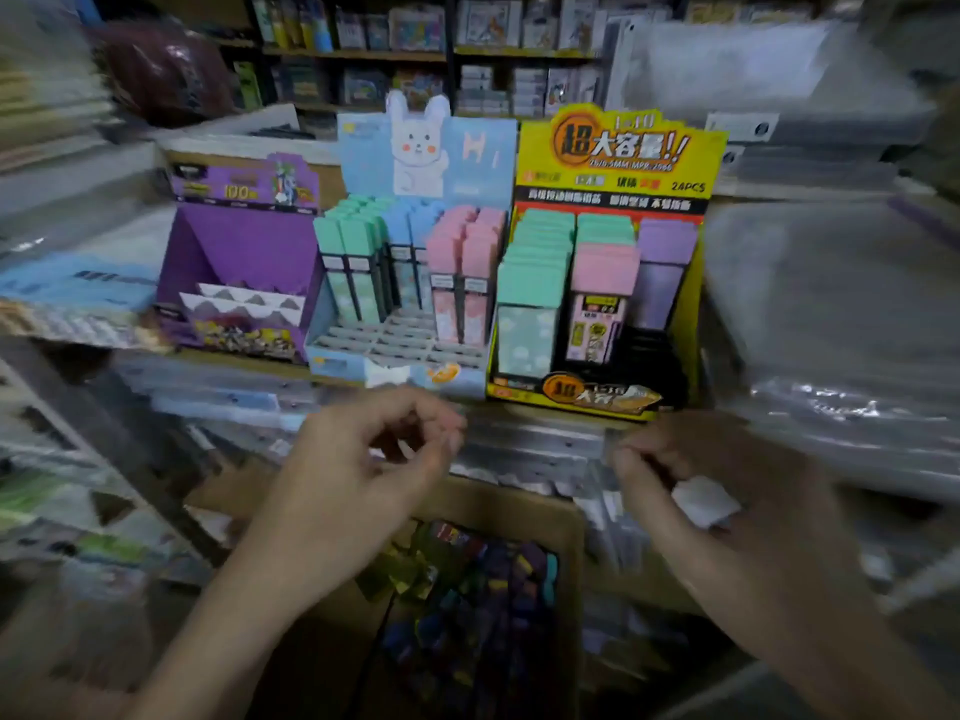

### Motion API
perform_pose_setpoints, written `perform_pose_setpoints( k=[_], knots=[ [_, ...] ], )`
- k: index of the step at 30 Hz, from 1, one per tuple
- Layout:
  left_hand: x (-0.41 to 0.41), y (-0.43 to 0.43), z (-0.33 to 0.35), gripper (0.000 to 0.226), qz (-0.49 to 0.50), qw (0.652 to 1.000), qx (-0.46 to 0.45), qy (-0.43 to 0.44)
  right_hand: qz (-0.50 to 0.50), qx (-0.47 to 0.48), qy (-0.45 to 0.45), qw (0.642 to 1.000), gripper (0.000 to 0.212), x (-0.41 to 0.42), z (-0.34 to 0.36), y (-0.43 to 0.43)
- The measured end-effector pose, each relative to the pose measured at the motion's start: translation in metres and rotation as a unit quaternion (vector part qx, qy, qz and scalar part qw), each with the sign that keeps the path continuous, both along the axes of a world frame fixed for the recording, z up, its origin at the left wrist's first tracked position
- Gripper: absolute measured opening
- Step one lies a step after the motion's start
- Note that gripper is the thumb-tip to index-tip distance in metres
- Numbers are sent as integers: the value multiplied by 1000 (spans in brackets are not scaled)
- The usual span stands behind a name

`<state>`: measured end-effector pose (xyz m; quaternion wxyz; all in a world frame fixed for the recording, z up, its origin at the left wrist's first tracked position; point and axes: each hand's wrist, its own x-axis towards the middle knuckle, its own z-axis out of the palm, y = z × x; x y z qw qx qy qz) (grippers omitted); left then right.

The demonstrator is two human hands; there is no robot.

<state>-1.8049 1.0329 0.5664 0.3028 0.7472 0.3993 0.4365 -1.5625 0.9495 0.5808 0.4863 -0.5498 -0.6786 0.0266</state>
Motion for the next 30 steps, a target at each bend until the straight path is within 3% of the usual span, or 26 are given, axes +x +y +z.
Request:
perform_pose_setpoints(
  k=[6,11,17,21,30],
  knots=[
    [-55,23,-91,6,-16,993,-112,23,-16,-158,49,986,12,-64,-79,11],
    [-91,40,-161,26,47,972,-230,15,-60,-256,66,963,10,-96,-146,25],
    [-110,43,-213,21,113,897,-426,24,-110,-382,65,915,12,-118,-203,40],
    [-107,40,-228,27,123,865,-487,-13,-108,-432,71,893,19,-126,-224,58],
    [-110,51,-241,17,133,800,-577,-96,-39,-479,-49,876,33,-143,-241,103]
  ],
)
